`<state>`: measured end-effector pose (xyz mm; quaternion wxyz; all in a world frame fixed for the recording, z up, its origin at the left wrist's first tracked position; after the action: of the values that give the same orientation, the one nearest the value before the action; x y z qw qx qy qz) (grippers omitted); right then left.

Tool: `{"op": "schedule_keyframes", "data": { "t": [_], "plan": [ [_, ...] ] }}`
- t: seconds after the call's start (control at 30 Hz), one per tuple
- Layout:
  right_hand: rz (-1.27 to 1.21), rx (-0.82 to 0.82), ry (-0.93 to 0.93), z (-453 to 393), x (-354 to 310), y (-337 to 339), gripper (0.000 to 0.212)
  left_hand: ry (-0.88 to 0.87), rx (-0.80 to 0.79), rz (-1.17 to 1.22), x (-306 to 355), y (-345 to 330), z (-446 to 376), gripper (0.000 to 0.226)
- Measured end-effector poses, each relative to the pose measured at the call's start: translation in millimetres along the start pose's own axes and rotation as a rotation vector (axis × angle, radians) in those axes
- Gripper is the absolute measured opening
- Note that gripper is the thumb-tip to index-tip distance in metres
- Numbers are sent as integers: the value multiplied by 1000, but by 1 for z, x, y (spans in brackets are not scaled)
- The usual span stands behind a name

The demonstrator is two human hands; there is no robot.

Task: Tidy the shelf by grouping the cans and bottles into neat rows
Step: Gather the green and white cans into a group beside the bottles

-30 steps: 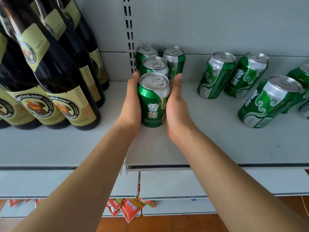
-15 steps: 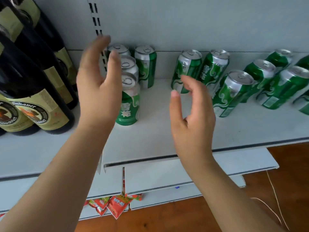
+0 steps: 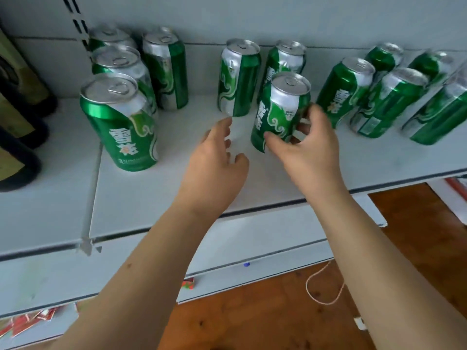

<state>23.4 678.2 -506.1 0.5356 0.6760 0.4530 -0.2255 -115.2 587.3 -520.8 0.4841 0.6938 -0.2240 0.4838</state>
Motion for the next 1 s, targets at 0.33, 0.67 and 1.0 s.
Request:
{"op": "schedule_keyframes", "data": {
  "t": [0.33,0.67,1.0],
  "plan": [
    [-73,-227,19,0,-38,-44,49,-415,507,-125,29,68,52,34],
    [-101,-235,270,-16,-88,-108,48,53,554,270,-29,135,3,61],
    [-97,-324,279,-17,-82,-120,55,82,228,786,-48,114,-19,60]
  ]
}}
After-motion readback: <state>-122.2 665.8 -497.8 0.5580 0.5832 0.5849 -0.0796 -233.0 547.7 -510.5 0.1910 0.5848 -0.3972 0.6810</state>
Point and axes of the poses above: each hand's wrist, its own z-axis away from the middle knuckle, its own y-axis out of the back of the hand, x = y × z, the point moved 4 cm from there along -z, towards the middle knuckle, and after that the axes turned 2 degrees about y, right-handed, at the moved point
